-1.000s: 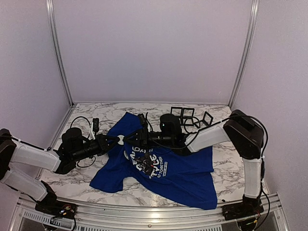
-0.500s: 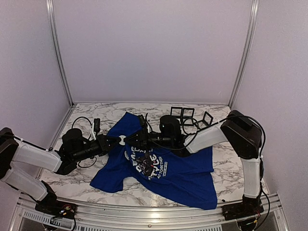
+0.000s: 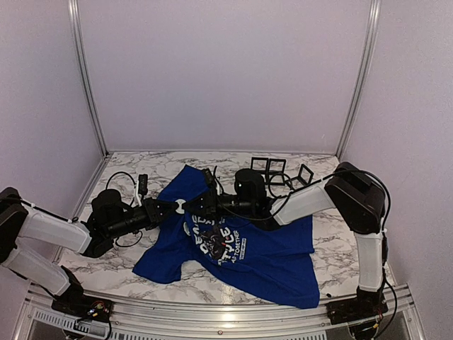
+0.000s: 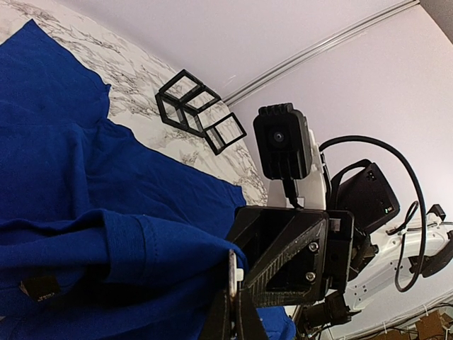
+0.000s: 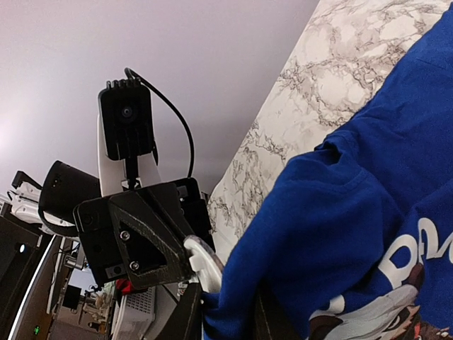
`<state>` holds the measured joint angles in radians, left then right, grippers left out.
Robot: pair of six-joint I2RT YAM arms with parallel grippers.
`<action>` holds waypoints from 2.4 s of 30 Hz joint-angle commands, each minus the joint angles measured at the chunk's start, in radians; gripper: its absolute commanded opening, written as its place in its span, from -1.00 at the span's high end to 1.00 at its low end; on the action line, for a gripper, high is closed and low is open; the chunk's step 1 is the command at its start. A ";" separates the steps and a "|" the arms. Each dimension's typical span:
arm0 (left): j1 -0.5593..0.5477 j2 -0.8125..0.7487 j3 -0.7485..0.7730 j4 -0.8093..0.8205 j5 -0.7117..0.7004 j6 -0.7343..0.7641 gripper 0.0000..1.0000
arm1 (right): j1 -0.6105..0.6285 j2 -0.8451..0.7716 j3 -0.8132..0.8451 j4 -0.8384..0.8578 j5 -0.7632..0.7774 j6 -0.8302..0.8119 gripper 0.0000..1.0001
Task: Remove the brooch from the garment
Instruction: Open the brooch with the flattened clothing.
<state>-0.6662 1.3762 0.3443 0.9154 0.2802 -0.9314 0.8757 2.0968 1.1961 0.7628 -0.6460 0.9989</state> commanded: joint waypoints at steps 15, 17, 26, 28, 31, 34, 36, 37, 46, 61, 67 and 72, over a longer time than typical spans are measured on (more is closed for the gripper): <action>-0.025 0.007 0.039 0.017 0.049 0.059 1.00 | 0.000 0.029 0.044 -0.047 0.002 -0.025 0.72; -0.026 0.007 0.040 0.016 0.050 0.061 1.00 | 0.002 0.028 0.047 -0.054 0.002 -0.029 0.72; -0.029 0.009 0.054 -0.007 0.051 0.066 1.00 | 0.011 0.026 0.060 -0.083 0.000 -0.060 0.73; -0.029 0.009 0.057 -0.016 0.047 0.068 1.00 | 0.011 0.025 0.060 -0.087 -0.002 -0.064 0.73; -0.029 0.008 0.056 -0.018 0.041 0.065 1.00 | 0.012 0.023 0.058 -0.091 -0.008 -0.072 0.73; -0.029 0.009 0.055 -0.023 0.034 0.063 1.00 | 0.012 0.020 0.060 -0.099 -0.013 -0.083 0.72; -0.029 0.009 0.055 -0.025 0.032 0.062 1.00 | 0.012 0.020 0.064 -0.106 -0.016 -0.091 0.71; -0.029 0.008 0.055 -0.026 0.031 0.060 1.00 | 0.012 0.019 0.065 -0.110 -0.019 -0.093 0.70; -0.029 0.006 0.062 -0.052 0.027 0.067 1.00 | 0.014 0.023 0.086 -0.145 -0.040 -0.124 0.69; -0.024 -0.006 0.065 -0.102 0.001 0.082 1.00 | 0.019 0.012 0.112 -0.224 -0.040 -0.188 0.54; -0.017 -0.014 0.062 -0.130 -0.011 0.087 1.00 | 0.019 0.001 0.113 -0.245 -0.030 -0.205 0.50; -0.009 -0.028 0.059 -0.164 -0.020 0.095 1.00 | 0.017 -0.015 0.112 -0.266 -0.017 -0.229 0.41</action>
<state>-0.6769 1.3739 0.3786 0.7788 0.2604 -0.8604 0.8837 2.0968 1.2675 0.5316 -0.6743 0.8055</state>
